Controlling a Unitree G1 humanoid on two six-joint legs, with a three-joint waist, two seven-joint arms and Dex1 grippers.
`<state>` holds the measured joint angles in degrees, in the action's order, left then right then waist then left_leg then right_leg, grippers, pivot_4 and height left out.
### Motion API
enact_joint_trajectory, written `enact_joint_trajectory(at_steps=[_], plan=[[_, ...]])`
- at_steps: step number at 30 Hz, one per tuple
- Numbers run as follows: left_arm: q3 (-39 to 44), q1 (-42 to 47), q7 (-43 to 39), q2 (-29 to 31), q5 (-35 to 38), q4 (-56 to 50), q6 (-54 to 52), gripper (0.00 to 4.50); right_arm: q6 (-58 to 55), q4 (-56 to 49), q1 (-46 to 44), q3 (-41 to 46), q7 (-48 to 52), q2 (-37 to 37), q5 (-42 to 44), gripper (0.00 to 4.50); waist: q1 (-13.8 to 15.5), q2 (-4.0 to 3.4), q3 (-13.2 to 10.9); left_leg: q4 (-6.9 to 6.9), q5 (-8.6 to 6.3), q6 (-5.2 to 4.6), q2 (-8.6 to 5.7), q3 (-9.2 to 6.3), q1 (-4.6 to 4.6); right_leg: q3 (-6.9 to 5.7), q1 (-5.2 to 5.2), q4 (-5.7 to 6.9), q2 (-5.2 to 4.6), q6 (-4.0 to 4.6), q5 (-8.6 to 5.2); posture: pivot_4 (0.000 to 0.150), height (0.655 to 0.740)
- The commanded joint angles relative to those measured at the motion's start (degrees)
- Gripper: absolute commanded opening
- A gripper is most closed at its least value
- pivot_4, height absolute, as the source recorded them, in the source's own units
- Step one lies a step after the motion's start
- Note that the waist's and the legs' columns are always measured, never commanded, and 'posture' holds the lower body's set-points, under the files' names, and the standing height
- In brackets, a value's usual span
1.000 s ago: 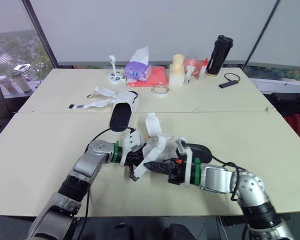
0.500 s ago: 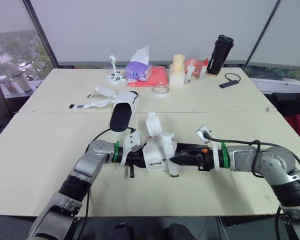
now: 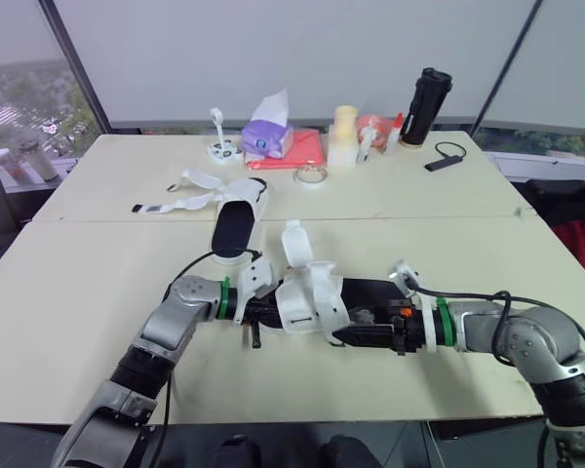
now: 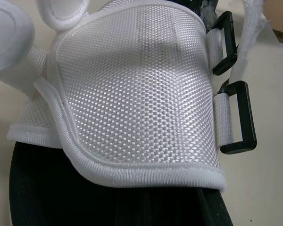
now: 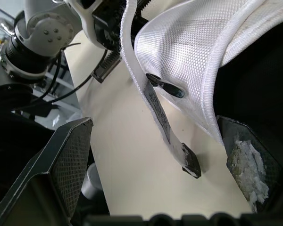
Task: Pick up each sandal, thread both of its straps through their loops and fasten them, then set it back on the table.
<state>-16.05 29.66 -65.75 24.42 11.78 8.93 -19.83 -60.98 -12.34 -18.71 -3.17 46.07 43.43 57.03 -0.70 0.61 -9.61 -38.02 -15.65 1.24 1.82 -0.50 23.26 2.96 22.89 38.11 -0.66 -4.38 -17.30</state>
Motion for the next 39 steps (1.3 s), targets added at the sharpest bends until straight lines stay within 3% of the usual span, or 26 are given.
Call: enact_joint_trajectory(at_steps=[1, 10, 15, 20, 27, 39], plan=[[-0.9, -0.5, 0.2, 0.3, -0.8, 0.8, -0.9, 0.0, -0.9, -3.4, 0.3, 2.0, 0.2, -1.0, 1.4, 4.41, 0.0, 0.0, 0.0, 0.0, 0.0, 0.0, 0.0, 0.01, 0.0, 0.0, 0.0, 0.0, 0.0, 0.0, 0.0, 0.15, 0.74], [-1.0, -0.5, 0.1, 0.2, -0.8, 0.9, -1.0, 0.0, -1.6, -5.0, 1.8, 4.5, 0.6, -0.3, 0.7, 4.41, 0.0, 0.0, 0.0, 0.0, 0.0, 0.0, 0.0, 0.01, 0.0, 0.0, 0.01, 0.0, 0.0, 0.0, 0.0, 0.15, 0.74], [-1.2, -1.0, 0.2, 0.0, -0.7, 0.6, -1.1, 0.0, 2.1, -3.6, 2.6, 7.4, 0.8, 2.5, -3.8, 4.41, 0.0, 0.0, 0.0, 0.0, 0.0, 0.0, -0.01, 0.03, 0.0, -0.01, 0.01, -0.01, 0.0, 0.0, 0.0, 0.15, 0.74], [-1.4, -0.6, 0.1, -0.5, -0.6, 1.0, -1.3, 0.0, 1.1, -8.1, 4.6, 9.3, 2.7, 2.8, -0.8, 4.41, 0.1, 0.0, 0.0, 0.0, 0.0, 0.0, -0.01, 0.02, 0.0, -0.01, 0.0, -0.01, 0.02, 0.0, 0.0, 0.15, 0.74], [-1.5, -0.5, -0.2, -0.5, -0.7, 1.0, -1.2, 0.0, -0.3, -14.2, 8.4, 7.6, 1.4, 1.0, 1.5, 4.41, 0.1, 0.0, 0.0, 0.0, 0.0, 0.0, -0.02, 0.01, 0.0, -0.01, -0.02, -0.01, 0.01, 0.0, 0.0, 0.15, 0.74], [-1.3, -0.5, -0.5, -0.1, -0.6, 0.6, -1.8, 0.0, 2.2, -11.5, 7.2, 4.1, 0.6, -1.2, -3.6, 4.41, 0.1, 0.0, 0.0, 0.0, 0.0, 0.0, -0.02, 0.02, -0.01, -0.02, -0.02, -0.01, 0.01, -0.01, 0.0, 0.15, 0.74]])
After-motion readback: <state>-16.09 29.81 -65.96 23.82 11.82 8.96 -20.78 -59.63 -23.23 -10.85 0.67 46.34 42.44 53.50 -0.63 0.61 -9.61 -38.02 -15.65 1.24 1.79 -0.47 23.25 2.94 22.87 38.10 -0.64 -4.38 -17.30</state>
